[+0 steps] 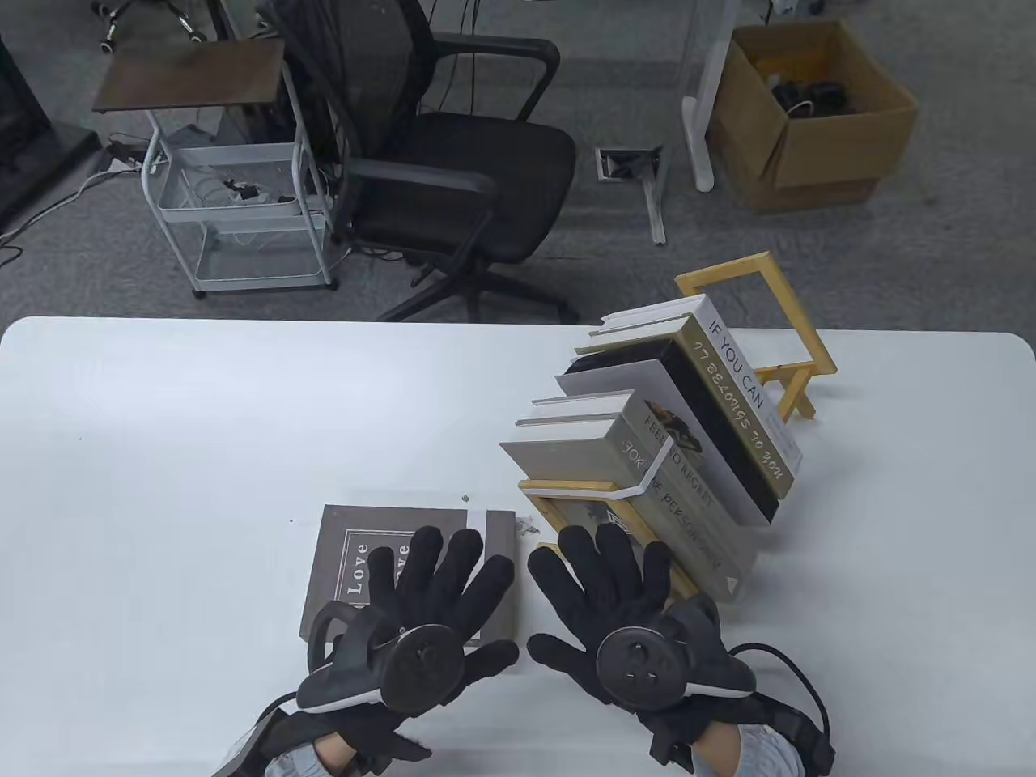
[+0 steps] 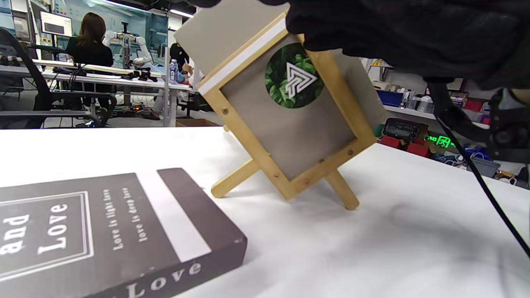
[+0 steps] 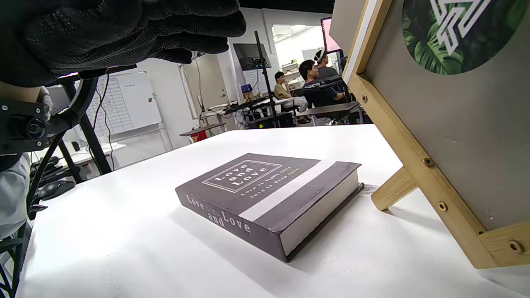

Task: Push a thick book into a tightly packed book rack slot

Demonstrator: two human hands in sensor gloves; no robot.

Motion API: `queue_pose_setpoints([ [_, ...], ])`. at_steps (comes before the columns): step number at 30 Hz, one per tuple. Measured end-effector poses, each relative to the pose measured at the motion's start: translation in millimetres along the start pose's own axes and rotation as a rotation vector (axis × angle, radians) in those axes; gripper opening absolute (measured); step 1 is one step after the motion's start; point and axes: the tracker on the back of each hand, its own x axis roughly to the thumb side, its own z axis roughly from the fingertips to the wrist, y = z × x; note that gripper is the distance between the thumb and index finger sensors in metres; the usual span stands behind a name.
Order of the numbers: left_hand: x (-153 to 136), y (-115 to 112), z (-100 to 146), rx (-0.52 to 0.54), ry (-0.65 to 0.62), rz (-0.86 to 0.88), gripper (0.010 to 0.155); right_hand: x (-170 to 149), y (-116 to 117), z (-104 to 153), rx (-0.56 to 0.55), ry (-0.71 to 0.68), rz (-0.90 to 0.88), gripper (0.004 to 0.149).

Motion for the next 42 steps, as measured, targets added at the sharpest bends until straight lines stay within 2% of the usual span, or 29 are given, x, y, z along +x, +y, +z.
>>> queue_pose_setpoints([
  [12, -2.2, 1.4, 0.8, 0.011, 0.01, 0.004, 0.078, 1.0, 0.5, -0.6, 0.001, -0.004, 0.001, 0.077],
  [17, -19.3, 0.5, -5.5, -0.006, 0.046, 0.048, 0.077, 1.2, -1.1, 0.4, -0.008, -0.004, -0.001, 0.078],
  [22, -64.3, -3.8, -21.3, -0.049, 0.175, 0.118, 0.077, 2.8, -3.8, 3.2, -0.021, -0.01, -0.002, 0.077],
  [27, -121.7, -8.7, -42.5, -0.169, 0.323, 0.184, 0.078, 3.4, -5.3, 4.4, -0.031, -0.016, -0.003, 0.077],
  [32, -176.5, -21.6, -64.6, -0.3, 0.492, 0.162, 0.07, 3.3, -5.1, 4.6, -0.032, -0.019, -0.004, 0.077],
  [37, -217.2, -41.0, -82.0, -0.42, 0.607, 0.213, 0.06, 2.8, -4.6, 4.0, -0.028, -0.017, -0.003, 0.077],
  [42, -239.2, -58.6, -92.3, -0.529, 0.675, 0.2, 0.054, 0.4, -5.3, 3.5, -0.027, -0.011, -0.011, 0.077],
])
